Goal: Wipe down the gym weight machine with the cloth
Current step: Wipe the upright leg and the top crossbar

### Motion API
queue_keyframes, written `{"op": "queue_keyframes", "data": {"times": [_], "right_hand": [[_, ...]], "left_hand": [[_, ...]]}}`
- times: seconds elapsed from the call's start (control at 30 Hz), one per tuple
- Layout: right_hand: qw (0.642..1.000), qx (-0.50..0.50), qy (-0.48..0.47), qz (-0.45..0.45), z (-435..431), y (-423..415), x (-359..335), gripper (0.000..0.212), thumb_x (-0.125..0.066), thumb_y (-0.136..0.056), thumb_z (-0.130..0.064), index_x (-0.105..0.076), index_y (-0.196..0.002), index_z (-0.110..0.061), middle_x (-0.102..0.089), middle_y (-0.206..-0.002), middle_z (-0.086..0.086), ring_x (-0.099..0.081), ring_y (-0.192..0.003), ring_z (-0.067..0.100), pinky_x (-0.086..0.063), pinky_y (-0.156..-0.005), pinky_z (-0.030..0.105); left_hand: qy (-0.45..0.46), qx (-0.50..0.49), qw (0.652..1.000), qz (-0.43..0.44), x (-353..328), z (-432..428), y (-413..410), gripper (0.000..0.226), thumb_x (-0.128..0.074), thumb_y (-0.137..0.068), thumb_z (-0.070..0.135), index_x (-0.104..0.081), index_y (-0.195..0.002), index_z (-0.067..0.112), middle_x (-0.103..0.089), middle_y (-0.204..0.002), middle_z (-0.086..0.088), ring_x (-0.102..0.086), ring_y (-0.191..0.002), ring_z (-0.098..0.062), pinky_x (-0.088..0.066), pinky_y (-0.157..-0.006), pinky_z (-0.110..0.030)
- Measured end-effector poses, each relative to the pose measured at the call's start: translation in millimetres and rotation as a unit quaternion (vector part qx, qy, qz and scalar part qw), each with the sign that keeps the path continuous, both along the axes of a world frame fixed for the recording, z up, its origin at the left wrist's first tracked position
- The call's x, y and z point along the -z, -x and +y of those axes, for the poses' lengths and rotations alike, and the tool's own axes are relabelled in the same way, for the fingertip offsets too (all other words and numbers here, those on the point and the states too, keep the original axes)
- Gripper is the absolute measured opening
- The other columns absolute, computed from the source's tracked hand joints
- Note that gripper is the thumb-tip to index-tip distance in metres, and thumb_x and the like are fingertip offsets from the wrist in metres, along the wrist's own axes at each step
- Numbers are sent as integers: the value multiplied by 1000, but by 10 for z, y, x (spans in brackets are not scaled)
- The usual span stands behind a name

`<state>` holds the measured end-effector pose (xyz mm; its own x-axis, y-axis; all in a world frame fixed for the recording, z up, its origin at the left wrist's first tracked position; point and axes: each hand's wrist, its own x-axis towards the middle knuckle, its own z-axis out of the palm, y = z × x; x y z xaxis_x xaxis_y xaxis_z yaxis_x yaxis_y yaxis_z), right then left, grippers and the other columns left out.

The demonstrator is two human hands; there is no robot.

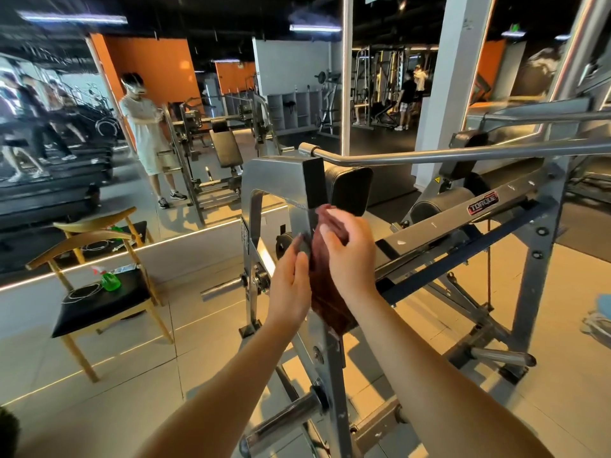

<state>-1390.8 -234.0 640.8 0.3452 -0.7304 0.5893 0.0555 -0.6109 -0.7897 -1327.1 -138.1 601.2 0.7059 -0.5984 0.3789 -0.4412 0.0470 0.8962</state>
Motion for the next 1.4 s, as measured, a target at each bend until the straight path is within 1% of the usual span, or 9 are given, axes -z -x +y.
{"op": "queue_keyframes", "data": {"times": [0.1, 0.17, 0.3, 0.43, 0.67, 0.83, 1.0, 1.2, 1.4], "right_hand": [[997, 9, 70, 22, 58, -154, 127, 21, -66, -98, -23, -67, -118, -18, -60, -118, -2, -53, -106, 4, -42, -86, 2], [997, 2, 66, 36, 73, -96, 319, 18, -66, -97, -20, -69, -115, -17, -62, -117, -3, -55, -106, 5, -43, -89, 2], [995, -12, 1, 103, 41, 124, 609, 20, -64, -99, -20, -69, -119, -22, -61, -117, -10, -56, -107, 2, -52, -100, 23], [999, 22, 25, 37, -28, -29, 307, 28, -64, -99, -22, -68, -127, -18, -58, -121, -8, -50, -107, -1, -42, -91, 1], [998, 28, 8, 48, 25, -5, 487, 30, -66, -99, -20, -68, -128, -19, -62, -124, -3, -52, -104, -5, -40, -90, -2], [999, 14, 39, -4, 19, -92, 107, 32, -61, -100, -33, -70, -126, -17, -61, -130, -4, -55, -110, 2, -44, -94, 4], [997, 49, 52, 17, 115, -95, 338, 24, -62, -100, -21, -74, -120, -15, -62, -125, -8, -53, -107, -10, -43, -96, 3], [997, 41, 34, 64, 169, 81, 478, 22, -63, -99, -17, -75, -117, -16, -63, -121, -10, -54, -98, -8, -45, -100, 9], [996, 30, 75, 40, 30, -127, 275, 25, -61, -100, -20, -72, -123, -17, -64, -129, 0, -54, -115, 6, -39, -98, 8]], "left_hand": [[5, 14, 999, 31, 72, -5, 58, 51, -32, -107, 45, -35, -155, 29, -49, -146, 20, -44, -129, 15, -37, -100, -6], [7, 17, 998, 52, 162, 12, 76, 55, -31, -105, 53, -34, -156, 33, -45, -153, 15, -41, -138, 5, -35, -111, -16], [-17, 18, 998, 55, 228, 37, 72, 58, -31, -102, 56, -34, -156, 34, -45, -151, 21, -38, -138, 7, -33, -113, -17], [-19, 6, 999, 38, 236, 21, 8, 51, -32, -104, 51, -36, -154, 37, -46, -147, 24, -40, -126, 21, -33, -105, -8], [-51, -33, 998, -16, 261, -59, 14, 50, -29, -105, 51, -35, -154, 38, -39, -155, 18, -31, -121, 28, -24, -90, 7], [-44, -42, 998, -32, 154, -5, -32, 44, -28, -105, 52, -34, -149, 49, -46, -143, 27, -43, -127, 12, -31, -89, 4], [-61, -53, 996, -37, 87, 30, -14, 33, -29, -108, 45, -29, -139, 55, -58, -108, 34, -60, -94, 13, -47, -77, -4], [-54, -35, 997, -40, 109, 36, 7, 35, -28, -107, 48, -30, -141, 56, -54, -111, 36, -48, -95, 32, -41, -80, -4], [-24, -43, 999, -15, 124, -19, 64, 38, -30, -109, 42, -37, -146, 44, -54, -107, 40, -48, -99, 32, -42, -78, 1]]}}
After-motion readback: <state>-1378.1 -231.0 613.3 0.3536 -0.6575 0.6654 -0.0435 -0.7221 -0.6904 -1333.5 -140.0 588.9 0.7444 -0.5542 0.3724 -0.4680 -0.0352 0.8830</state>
